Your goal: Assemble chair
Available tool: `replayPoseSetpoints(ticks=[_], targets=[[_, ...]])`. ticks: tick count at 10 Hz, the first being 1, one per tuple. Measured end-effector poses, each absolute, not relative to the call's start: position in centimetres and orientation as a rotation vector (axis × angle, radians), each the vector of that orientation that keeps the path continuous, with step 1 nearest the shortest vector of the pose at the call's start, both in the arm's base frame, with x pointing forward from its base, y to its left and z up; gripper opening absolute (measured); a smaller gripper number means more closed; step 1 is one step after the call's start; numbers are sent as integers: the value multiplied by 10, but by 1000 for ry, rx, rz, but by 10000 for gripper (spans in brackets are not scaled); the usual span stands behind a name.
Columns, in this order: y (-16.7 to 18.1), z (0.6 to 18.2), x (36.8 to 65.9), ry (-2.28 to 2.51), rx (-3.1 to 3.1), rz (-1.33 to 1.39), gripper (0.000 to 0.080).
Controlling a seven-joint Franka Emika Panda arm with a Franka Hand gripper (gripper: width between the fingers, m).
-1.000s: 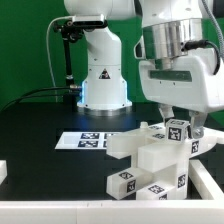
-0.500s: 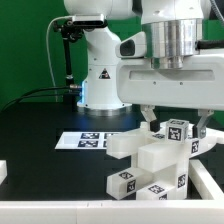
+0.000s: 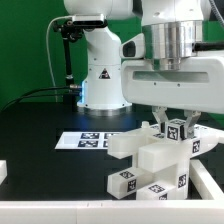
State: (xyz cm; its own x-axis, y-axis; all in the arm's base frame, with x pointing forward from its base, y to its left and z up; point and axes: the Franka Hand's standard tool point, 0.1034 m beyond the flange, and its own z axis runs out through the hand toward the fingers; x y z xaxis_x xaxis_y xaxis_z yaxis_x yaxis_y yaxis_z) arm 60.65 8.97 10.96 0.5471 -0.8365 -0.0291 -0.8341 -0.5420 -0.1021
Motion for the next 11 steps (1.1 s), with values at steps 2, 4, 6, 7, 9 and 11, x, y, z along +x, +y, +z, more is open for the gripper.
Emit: replayPoseSetpoints(ticks=[2,4,6,7,9,11], targets=[[88,109,607,1638,-2555,-22,282],[87,109,609,1764,-2456,-26,282],[87,109,609,1763,-2456,-26,282],[87,109,609,1763,-2456,-26,282],[87,109,609,1763,-2457,-26,287],[86,116,608,1720,-2478,-33,472]])
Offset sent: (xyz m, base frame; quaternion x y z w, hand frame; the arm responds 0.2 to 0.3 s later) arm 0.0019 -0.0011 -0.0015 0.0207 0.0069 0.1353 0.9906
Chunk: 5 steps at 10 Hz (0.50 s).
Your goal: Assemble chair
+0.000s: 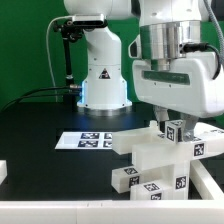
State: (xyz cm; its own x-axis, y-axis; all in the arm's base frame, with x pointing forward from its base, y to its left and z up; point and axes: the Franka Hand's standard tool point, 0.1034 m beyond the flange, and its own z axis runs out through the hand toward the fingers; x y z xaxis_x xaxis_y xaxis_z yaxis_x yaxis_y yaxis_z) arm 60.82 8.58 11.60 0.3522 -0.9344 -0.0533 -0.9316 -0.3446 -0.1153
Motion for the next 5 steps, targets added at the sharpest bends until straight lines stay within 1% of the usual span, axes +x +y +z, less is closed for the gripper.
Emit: replayPoseSetpoints(ticks=[1,2,4,5], targets=[[84,126,604,1692,-2483,-37,607],[82,140,602,1660,-2482,-43,642],[82,170,605,1617,-2467,-62,647],[82,167,604,1620,-2469,-65,647]])
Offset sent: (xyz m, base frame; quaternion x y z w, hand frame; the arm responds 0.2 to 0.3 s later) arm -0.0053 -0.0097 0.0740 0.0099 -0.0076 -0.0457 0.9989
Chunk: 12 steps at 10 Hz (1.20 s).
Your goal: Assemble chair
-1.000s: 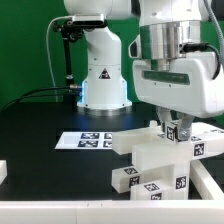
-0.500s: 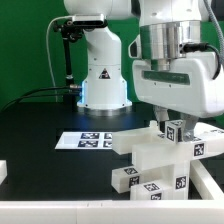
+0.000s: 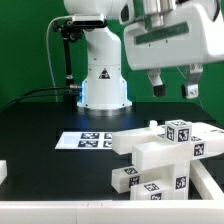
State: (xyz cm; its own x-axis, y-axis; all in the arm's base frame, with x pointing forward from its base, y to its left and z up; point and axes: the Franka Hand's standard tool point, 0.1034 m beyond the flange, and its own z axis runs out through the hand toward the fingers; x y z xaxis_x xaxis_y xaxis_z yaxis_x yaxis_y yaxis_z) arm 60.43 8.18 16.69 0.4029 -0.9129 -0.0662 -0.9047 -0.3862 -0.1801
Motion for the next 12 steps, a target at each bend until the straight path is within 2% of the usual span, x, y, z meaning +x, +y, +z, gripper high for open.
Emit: replayPoseSetpoints(ticks=[5,8,12], targets=[[82,164,603,1574,-2506,-64,649],[92,165,576,1409,-2591,-65,649],[95,167,572,901,-2850,-125,649]])
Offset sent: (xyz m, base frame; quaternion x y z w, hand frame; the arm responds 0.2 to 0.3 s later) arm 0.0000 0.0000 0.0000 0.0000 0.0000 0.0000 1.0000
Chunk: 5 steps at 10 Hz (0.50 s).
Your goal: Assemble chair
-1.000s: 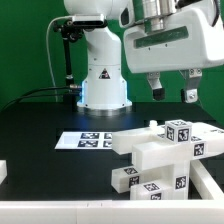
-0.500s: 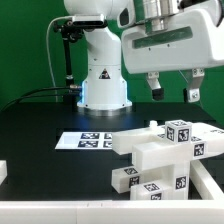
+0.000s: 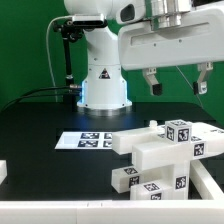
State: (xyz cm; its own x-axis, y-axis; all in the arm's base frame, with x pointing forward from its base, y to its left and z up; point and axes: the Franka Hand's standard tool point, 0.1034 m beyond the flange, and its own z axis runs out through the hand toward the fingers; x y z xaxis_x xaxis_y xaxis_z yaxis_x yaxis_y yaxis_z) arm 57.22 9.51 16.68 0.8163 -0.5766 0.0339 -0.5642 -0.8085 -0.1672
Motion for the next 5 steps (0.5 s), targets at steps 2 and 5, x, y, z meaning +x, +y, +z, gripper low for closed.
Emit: replayPoseSetpoints(ticks=[2,5], targets=[[94,165,571,661,-2925,-146,649],[87,146,529,237,-3019,-114,649]])
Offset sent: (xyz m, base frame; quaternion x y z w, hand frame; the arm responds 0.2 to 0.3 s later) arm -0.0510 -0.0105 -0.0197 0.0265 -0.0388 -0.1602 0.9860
